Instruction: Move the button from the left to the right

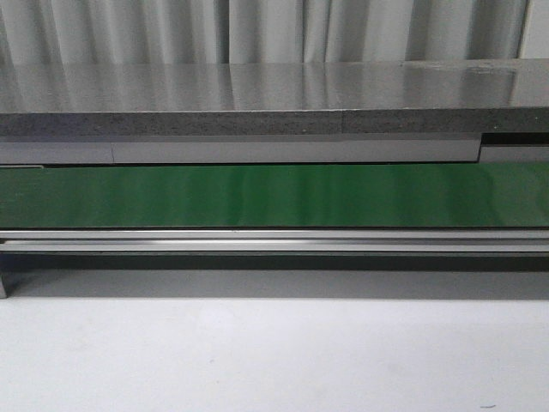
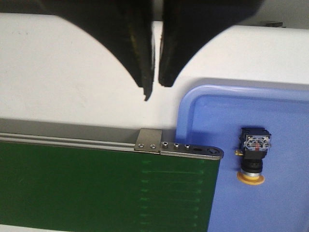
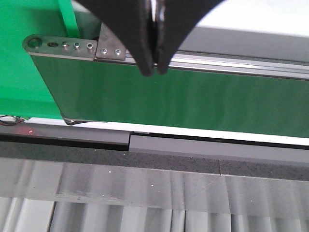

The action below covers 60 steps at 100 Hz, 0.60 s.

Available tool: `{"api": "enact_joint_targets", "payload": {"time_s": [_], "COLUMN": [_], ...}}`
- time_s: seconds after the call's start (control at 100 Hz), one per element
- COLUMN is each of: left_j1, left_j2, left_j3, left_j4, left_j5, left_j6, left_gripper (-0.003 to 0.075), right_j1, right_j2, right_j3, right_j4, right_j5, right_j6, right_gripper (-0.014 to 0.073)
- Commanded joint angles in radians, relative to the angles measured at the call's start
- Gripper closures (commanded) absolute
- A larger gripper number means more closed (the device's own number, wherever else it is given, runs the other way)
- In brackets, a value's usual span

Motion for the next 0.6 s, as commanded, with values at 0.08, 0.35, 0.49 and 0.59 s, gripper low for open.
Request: {"api": "enact_joint_targets", "payload": {"time_s": [0.08,0.35,0.49,0.59], "left_j1": [-0.008,-0.008,-0.008,-0.008], "left_j2": [0.011,0.011,0.011,0.011], "left_j3": [-0.035,-0.035,-0.035,-0.035], "left_j4": [0.006,0.011,0.011,0.011], "left_j5": [-0.048,-0.029,-0.023,-0.029], "left_j6": [-0.009,0.042,0.063,0.063], "left_gripper": [0.0715,0.0606,0.0279,0.0089], "right_j1": [0.002,0.002,0.002,0.002], "right_j2": [-0.018,-0.018,-0.018,-0.018], "right_j3": [0.001,0.001,0.001,0.001], "right_j4": [0.000,0.000,0.000,0.000], "right_j5": [-0.075,-0.075,-0.075,-0.075], "right_j6": [-0.001,-0.001,-0.001,-0.001], "right_gripper": [0.0662,0.0662,0.0662,0.0662]}}
